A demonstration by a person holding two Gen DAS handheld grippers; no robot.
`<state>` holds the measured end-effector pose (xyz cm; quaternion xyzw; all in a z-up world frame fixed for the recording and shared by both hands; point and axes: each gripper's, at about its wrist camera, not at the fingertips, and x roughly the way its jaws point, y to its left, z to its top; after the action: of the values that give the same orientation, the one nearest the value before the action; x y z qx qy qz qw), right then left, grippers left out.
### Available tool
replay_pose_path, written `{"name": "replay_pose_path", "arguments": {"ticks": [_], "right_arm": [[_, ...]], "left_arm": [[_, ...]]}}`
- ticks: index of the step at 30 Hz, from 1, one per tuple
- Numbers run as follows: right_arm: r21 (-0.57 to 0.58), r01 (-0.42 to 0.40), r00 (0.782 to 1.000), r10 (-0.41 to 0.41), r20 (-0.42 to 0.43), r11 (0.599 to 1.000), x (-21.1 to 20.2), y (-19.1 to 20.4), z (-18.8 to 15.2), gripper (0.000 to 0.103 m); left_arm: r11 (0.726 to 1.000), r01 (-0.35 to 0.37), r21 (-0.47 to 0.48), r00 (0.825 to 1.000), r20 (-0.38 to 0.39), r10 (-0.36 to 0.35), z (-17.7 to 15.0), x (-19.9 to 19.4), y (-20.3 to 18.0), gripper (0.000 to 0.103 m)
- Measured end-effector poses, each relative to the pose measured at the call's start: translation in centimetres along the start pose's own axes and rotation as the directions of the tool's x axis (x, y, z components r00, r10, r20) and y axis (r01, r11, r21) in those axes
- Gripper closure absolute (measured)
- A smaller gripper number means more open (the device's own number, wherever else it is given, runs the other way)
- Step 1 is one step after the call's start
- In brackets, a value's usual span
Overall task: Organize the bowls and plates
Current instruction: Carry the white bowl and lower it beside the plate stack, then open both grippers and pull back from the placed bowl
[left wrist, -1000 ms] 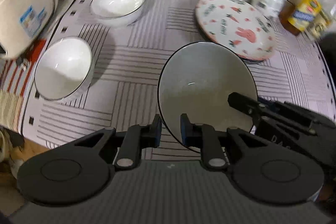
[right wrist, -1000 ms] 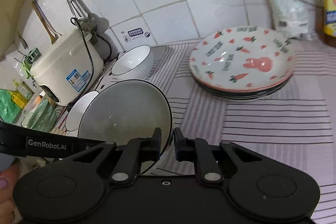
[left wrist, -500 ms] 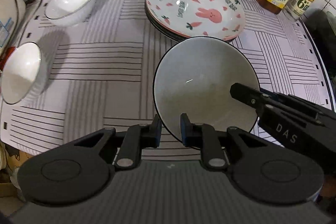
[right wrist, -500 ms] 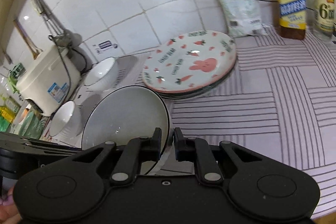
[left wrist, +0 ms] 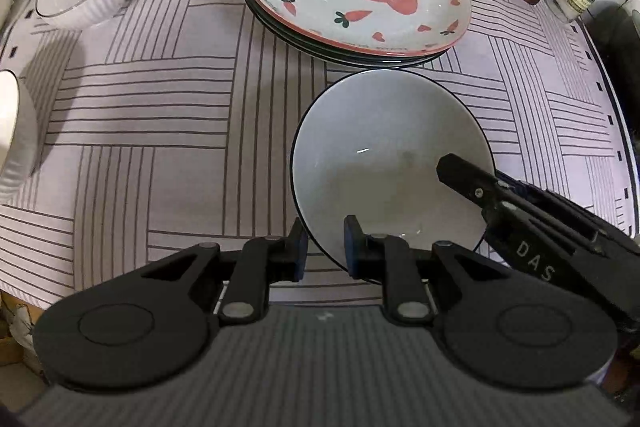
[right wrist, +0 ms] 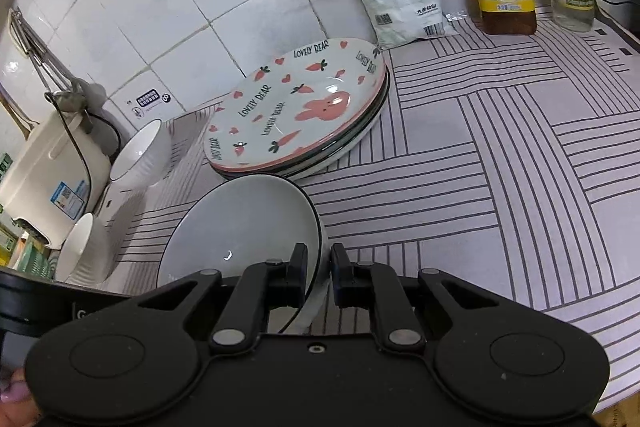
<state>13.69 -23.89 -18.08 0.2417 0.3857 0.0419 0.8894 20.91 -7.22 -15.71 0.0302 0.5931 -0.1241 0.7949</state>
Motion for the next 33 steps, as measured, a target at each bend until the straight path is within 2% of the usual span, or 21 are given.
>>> {"name": "replay_pose_path", "arguments": {"ticks": [7, 10, 12, 15, 18, 22, 24, 28, 29, 30, 33], "right_arm": [[-0.055, 0.025, 1.000, -0.025, 0.006, 0.998, 0.5, 0.6, -0.1, 0.081], [-0.084, 0.045, 0.999, -0.046, -0.008, 0.995, 0.2, 1.2, 0.0, 0.078], [-0.118, 0.048, 0.999, -0.050, -0.011, 0.992, -0.2, 1.8, 0.1, 0.065], [-0.199, 0.055, 0.998, -0.061, -0.027, 0.978, -1.0, 3.0, 0.3, 0.056], [-0.208, 0.060, 0.998, -0.066, -0.024, 0.976, -2.1, 3.5, 0.6, 0.045], [-0.223, 0.060, 0.998, -0.064, -0.008, 0.973, -3.6, 4.3, 1.0, 0.038], [-0.253, 0.062, 0.998, -0.065, -0.005, 0.966, -4.2, 5.1, 1.0, 0.032], [-0.302, 0.026, 0.999, -0.031, -0.013, 0.953, -5.3, 6.8, 0.8, 0.024], [-0.310, 0.020, 1.000, -0.025, -0.013, 0.951, -5.5, 7.2, 0.7, 0.015], [-0.319, 0.013, 1.000, -0.016, -0.008, 0.948, -5.8, 7.7, 0.6, 0.013], [-0.357, -0.007, 1.000, 0.006, -0.003, 0.934, -6.5, 9.3, 0.4, 0.013]], "left_arm": [[1.000, 0.014, -0.004, 1.000, 0.004, -0.014, 0.1, 0.1, 0.1, 0.084], [1.000, 0.007, 0.010, 1.000, 0.017, -0.007, -0.1, -0.6, 0.0, 0.080], [1.000, 0.002, 0.018, 1.000, 0.029, -0.003, -0.3, -1.5, 0.1, 0.079], [1.000, -0.003, 0.029, 0.999, 0.049, 0.001, -0.5, -3.1, 0.4, 0.075], [0.999, -0.015, 0.040, 0.998, 0.066, 0.012, -0.9, -4.8, 0.8, 0.066], [0.998, -0.038, 0.051, 0.996, 0.087, 0.034, -1.5, -6.8, 1.6, 0.061], [0.997, -0.049, 0.053, 0.994, 0.102, 0.043, -1.9, -7.8, 2.3, 0.053], [0.998, -0.054, 0.044, 0.991, 0.125, 0.048, -2.7, -9.6, 4.1, 0.045], [0.997, -0.062, 0.043, 0.990, 0.132, 0.055, -2.8, -10.0, 4.6, 0.043], [0.997, -0.065, 0.040, 0.989, 0.135, 0.059, -3.0, -10.4, 5.1, 0.040], [0.998, -0.052, 0.027, 0.990, 0.130, 0.048, -3.6, -11.6, 6.4, 0.037]]}}
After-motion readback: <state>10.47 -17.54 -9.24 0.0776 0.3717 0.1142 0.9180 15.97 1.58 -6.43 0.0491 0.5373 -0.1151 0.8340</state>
